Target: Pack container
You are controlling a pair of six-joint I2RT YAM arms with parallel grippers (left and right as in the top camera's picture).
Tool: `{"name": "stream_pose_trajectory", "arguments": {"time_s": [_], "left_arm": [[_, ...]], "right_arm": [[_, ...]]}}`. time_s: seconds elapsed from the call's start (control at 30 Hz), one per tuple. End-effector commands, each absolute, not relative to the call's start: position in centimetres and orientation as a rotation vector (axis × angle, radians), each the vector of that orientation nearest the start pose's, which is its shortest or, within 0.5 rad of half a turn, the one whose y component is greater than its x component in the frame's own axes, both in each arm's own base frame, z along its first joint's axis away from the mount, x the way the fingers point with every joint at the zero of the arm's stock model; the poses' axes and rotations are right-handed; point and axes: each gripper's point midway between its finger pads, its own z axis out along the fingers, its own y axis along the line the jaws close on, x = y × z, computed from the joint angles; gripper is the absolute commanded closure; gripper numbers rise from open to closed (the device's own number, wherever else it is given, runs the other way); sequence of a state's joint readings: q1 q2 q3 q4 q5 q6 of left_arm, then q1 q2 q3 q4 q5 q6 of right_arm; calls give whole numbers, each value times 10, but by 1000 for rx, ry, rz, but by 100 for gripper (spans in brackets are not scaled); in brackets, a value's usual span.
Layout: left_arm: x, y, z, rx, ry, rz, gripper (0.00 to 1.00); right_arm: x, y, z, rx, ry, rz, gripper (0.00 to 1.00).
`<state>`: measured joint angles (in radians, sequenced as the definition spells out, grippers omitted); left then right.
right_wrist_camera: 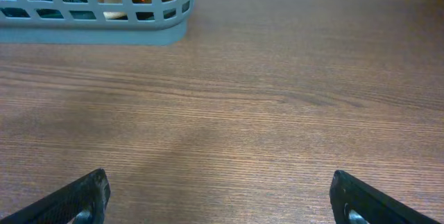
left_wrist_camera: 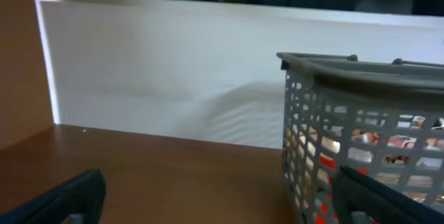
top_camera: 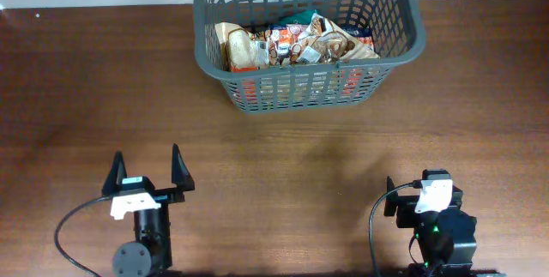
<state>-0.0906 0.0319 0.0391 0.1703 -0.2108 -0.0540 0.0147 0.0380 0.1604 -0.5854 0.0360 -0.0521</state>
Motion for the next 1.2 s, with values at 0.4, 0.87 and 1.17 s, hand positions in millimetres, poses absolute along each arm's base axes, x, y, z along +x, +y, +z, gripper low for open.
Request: {"name": "stream_pose_trajectory", "arguments": {"time_s": [0.4,0.87,1.17], "left_arm": [[244,24,191,-178,1498,71,1],[244,23,160,-167,1630,87,1],[244,23,160,-167,1630,87,1]], "right_arm": [[212,-3,102,-39,2031,-54,1],[212,-3,102,-39,2031,-54,1],[212,-3,102,-39,2031,-54,1]]}}
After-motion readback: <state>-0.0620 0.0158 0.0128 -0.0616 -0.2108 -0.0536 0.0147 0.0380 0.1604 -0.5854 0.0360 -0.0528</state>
